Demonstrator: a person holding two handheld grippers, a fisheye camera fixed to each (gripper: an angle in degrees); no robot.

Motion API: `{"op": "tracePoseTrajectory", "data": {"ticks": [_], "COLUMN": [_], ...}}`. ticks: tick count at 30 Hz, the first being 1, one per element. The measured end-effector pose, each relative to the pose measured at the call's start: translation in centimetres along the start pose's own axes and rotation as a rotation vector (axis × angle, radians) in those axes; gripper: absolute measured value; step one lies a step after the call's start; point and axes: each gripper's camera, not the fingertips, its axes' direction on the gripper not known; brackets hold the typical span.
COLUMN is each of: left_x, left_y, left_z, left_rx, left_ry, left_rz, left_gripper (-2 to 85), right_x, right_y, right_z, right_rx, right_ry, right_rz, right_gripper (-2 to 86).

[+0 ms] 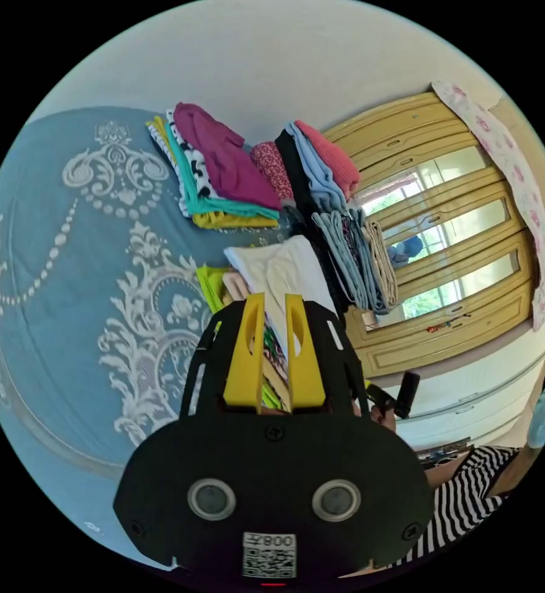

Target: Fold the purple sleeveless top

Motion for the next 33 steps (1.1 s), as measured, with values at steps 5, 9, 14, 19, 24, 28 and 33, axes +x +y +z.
{"op": "tracePoseTrajectory", "data": {"ticks": [5, 9, 14, 19, 24, 28, 33], "left_x": [0.8, 1.9, 3.1, 5.1, 9.2, 12.4, 18.3], "left_y": [-7.0, -11.7, -15.4, -16.7, -15.9, -14.5, -9.1], "left_z": [-0.6, -0.3, 0.1, -0.8, -5.5, -10.9, -22.1], "left_rx": [0.031, 0.031, 0.005, -0.009, 0.031, 0.064, 0.116], "left_ry": [-0.099, -0.189, -0.25, -0.291, -0.243, -0.168, -0.084], "left_rz": [0.003, 0.014, -0.016, -0.02, 0.037, 0.093, 0.187], "left_gripper": [6.7, 6.8, 6.0, 2.2, 0.7, 0.4, 0.3], "right_x": [-0.5, 0.0, 1.2, 2.8, 3.1, 2.3, -0.4], "right_y": [3.5, 6.1, 8.7, 11.1, 13.5, 15.8, 18.5], "right_z": [6.2, 11.6, 16.8, 21.3, 24.9, 27.4, 29.9], "right_rx": [-0.068, -0.128, -0.186, -0.208, -0.233, -0.229, -0.24], "right_ry": [-0.086, -0.176, -0.255, -0.292, -0.309, -0.339, -0.379], "right_rz": [-0.019, -0.015, -0.022, -0.023, -0.056, -0.094, -0.175], "right_gripper": [0.1, 0.1, 0.0, 0.0, 0.0, 0.0, 0.0]}}
